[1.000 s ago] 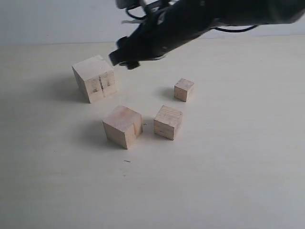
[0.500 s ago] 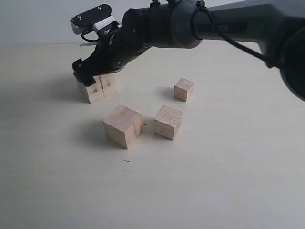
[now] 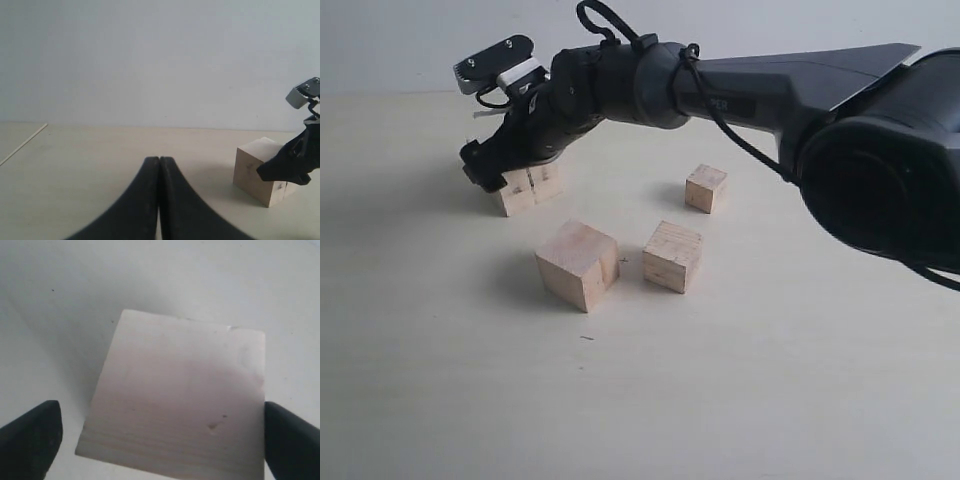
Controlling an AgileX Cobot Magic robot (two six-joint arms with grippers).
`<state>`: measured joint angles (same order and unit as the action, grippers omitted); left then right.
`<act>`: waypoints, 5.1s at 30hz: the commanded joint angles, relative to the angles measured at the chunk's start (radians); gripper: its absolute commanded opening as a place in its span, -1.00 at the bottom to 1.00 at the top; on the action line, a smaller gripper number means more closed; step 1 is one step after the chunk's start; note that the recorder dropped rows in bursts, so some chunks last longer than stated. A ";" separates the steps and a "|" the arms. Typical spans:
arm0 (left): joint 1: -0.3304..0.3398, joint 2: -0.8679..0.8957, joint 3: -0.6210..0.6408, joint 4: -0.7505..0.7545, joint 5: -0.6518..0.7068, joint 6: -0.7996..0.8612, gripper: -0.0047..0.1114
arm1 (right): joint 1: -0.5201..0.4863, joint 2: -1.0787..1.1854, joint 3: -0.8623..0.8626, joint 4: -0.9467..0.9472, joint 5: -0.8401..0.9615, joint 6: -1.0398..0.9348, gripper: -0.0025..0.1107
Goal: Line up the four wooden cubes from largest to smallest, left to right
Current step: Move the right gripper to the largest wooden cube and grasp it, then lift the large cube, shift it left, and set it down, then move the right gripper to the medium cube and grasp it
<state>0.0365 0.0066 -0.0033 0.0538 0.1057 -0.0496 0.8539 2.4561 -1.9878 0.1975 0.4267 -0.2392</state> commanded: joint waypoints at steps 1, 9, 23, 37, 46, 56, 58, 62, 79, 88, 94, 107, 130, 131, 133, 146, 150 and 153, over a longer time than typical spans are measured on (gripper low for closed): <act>0.002 -0.007 0.003 -0.010 -0.004 0.003 -0.88 | 0.006 0.018 -0.011 -0.007 0.013 -0.007 0.89; 0.002 -0.007 0.003 -0.010 -0.004 0.003 -0.88 | 0.006 0.023 -0.011 -0.043 -0.007 -0.009 0.59; 0.002 -0.007 0.003 -0.010 -0.003 0.007 -0.88 | 0.006 -0.007 -0.011 -0.080 0.041 -0.031 -0.96; 0.002 -0.007 0.003 -0.010 -0.003 0.013 -0.88 | 0.006 -0.153 -0.011 0.089 0.226 -0.469 -0.96; 0.002 -0.007 0.003 -0.010 -0.003 0.013 -0.88 | 0.006 -0.083 -0.005 0.444 0.428 -0.943 -0.96; 0.002 -0.007 0.003 -0.010 -0.003 0.013 -0.88 | 0.006 -0.023 -0.005 0.448 0.490 -0.990 -0.96; 0.002 -0.007 0.003 -0.010 -0.003 0.013 -0.88 | 0.006 -0.013 -0.005 0.446 0.490 -0.990 -0.96; 0.002 -0.007 0.003 -0.010 -0.003 0.013 -0.88 | 0.006 -0.008 -0.005 0.430 0.482 -0.990 -0.96; 0.002 -0.007 0.003 -0.010 -0.003 0.013 -0.88 | 0.006 0.002 -0.005 0.322 0.442 -1.128 0.04; 0.002 -0.007 0.003 -0.010 -0.003 0.013 -0.88 | 0.006 0.002 -0.005 0.322 0.420 -1.147 0.33; 0.002 -0.007 0.003 -0.010 -0.003 0.013 -0.88 | 0.006 0.002 -0.005 0.322 0.413 -1.121 0.46; 0.002 -0.007 0.003 -0.010 -0.003 0.013 -0.88 | 0.006 0.002 -0.005 0.321 0.394 -1.095 0.69; 0.002 -0.007 0.003 -0.010 -0.003 0.013 -0.88 | -0.036 -0.445 0.060 -0.073 0.688 -0.220 0.30; 0.002 -0.007 0.003 -0.010 -0.003 0.013 -0.88 | -0.036 -0.442 0.090 -0.071 0.674 -0.213 0.33; 0.002 -0.007 0.003 -0.010 -0.003 0.013 -0.88 | -0.034 -0.436 0.143 -0.064 0.645 -0.191 0.43; 0.002 -0.007 0.003 -0.010 -0.003 0.013 -0.88 | -0.029 -0.337 0.326 0.040 0.432 -0.153 0.82; 0.002 -0.007 0.003 -0.010 -0.003 0.013 -0.88 | -0.029 -0.316 0.326 0.048 0.442 -0.153 0.82; 0.002 -0.007 0.003 -0.010 -0.003 0.013 -0.88 | -0.022 -0.305 0.326 0.064 0.455 -0.153 0.82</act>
<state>0.0365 0.0066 -0.0033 0.0538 0.1057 -0.0377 0.8244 2.1437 -1.6657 0.2474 0.8759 -0.3944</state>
